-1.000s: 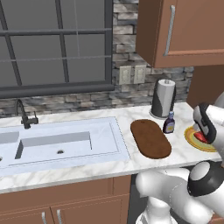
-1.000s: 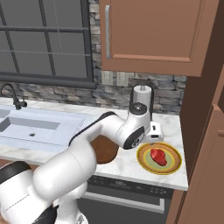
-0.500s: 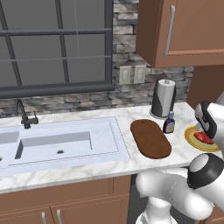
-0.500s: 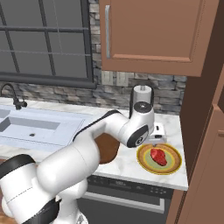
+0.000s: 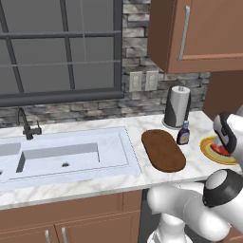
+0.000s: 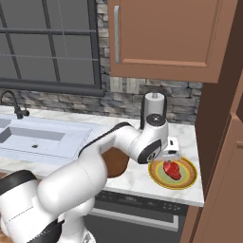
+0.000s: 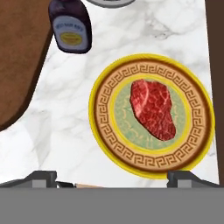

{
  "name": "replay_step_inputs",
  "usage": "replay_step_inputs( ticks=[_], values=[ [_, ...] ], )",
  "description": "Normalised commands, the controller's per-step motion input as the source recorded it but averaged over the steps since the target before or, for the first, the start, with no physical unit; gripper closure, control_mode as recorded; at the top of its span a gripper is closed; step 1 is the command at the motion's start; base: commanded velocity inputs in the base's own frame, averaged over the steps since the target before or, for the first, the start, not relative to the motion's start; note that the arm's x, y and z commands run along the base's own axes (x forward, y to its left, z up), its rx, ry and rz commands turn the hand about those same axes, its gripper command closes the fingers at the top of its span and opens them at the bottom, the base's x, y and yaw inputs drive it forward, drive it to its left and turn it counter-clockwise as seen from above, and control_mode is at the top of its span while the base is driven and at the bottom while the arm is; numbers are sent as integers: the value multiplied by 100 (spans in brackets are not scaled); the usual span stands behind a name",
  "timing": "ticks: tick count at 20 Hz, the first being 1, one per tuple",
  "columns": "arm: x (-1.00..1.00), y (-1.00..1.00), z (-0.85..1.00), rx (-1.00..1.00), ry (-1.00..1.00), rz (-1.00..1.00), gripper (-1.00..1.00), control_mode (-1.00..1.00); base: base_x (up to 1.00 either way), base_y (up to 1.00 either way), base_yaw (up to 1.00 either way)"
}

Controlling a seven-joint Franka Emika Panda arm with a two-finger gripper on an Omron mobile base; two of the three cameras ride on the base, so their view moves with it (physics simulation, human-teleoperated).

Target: Pick the steak from the plate and place it on the cutting board. Then pick the condiment bottle from the cabinet and place it next to the cutting board.

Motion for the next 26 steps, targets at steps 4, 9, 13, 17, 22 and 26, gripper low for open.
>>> replay_step_inputs(
  ticks=[4, 9, 13, 17, 22, 26],
  values=[
    [-2, 0, -18, 0, 0, 0, -100, -100, 0, 0, 0],
    [0, 0, -22, 0, 0, 0, -100, -100, 0, 0, 0],
    [1, -3, -16, 0, 0, 0, -100, -100, 0, 0, 0],
    [7, -9, -7, 0, 0, 0, -100, -100, 0, 0, 0],
    [10, -13, -2, 0, 0, 0, -100, -100, 0, 0, 0],
    [12, -12, 0, 0, 0, 0, -100, -100, 0, 0, 0]
  ],
)
